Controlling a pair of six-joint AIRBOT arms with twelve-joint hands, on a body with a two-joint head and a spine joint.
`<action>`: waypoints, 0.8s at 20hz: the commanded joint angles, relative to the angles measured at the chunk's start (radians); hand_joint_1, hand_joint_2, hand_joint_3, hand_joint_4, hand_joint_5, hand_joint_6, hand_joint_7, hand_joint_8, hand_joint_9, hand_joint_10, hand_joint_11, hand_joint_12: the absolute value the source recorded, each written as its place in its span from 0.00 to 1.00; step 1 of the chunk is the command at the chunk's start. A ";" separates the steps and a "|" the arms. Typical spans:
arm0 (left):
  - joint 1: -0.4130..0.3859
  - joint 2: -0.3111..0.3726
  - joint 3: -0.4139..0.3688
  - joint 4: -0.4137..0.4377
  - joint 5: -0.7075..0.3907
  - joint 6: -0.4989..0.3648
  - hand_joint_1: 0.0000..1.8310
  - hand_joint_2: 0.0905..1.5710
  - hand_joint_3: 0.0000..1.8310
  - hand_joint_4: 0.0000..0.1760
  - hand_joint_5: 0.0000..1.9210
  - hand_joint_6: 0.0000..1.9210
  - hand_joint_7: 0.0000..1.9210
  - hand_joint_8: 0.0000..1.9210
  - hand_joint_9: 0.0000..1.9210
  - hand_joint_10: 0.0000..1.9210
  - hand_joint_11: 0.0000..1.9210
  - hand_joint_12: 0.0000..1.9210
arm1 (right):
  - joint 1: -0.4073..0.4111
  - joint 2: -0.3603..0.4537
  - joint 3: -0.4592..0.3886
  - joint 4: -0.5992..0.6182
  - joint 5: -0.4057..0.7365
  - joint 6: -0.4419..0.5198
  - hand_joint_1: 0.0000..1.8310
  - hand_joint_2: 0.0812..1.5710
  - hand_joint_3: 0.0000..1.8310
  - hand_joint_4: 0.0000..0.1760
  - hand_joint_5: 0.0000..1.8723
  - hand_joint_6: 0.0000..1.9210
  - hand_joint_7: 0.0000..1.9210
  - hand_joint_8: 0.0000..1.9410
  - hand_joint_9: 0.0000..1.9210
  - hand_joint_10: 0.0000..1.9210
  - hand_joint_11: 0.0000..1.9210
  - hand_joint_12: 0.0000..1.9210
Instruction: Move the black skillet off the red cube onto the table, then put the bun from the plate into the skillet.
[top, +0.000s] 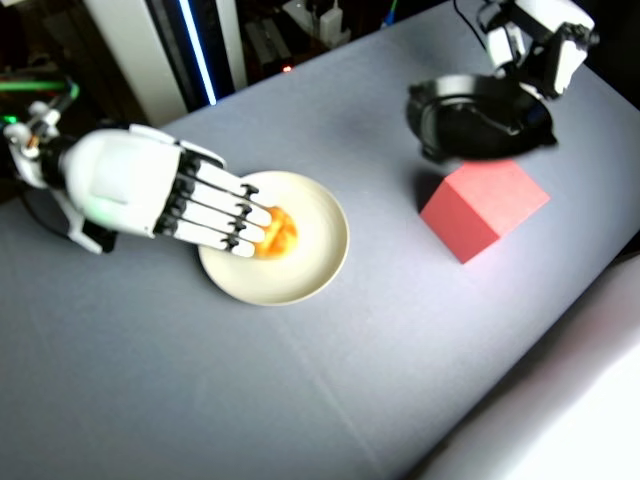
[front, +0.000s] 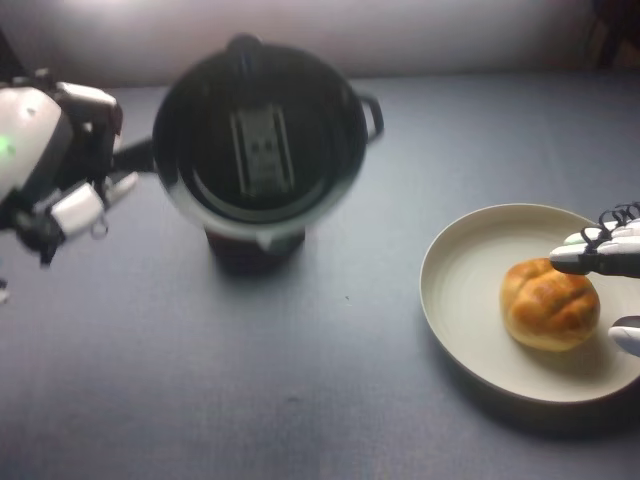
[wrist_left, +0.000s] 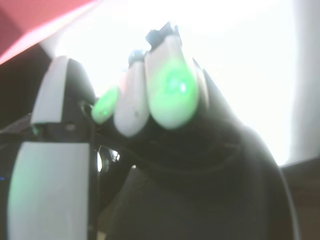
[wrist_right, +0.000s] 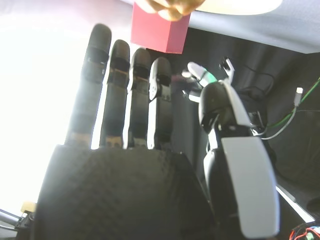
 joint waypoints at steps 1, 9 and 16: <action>0.007 0.015 -0.007 0.033 -0.124 -0.004 0.72 0.79 0.00 0.00 0.63 1.00 0.73 1.00 0.83 1.00 0.85 1.00 | 0.011 0.000 0.001 0.016 0.123 0.012 0.30 0.85 0.00 0.03 0.29 0.00 0.30 0.00 0.30 0.00 0.30 0.10; 0.054 0.006 -0.036 0.006 0.140 0.172 0.73 0.77 0.00 0.00 0.65 1.00 0.74 1.00 0.83 1.00 0.83 1.00 | 0.011 0.000 0.001 0.019 0.123 0.013 0.29 0.85 0.00 0.07 0.30 0.00 0.30 0.00 0.30 0.00 0.30 0.11; 0.060 -0.013 -0.037 -0.024 0.195 0.226 0.55 0.76 0.00 0.18 0.40 0.69 0.15 0.74 0.15 0.79 0.06 0.94 | 0.020 0.000 0.008 0.018 0.123 0.013 0.28 0.85 0.00 0.04 0.29 0.00 0.29 0.00 0.29 0.00 0.26 0.14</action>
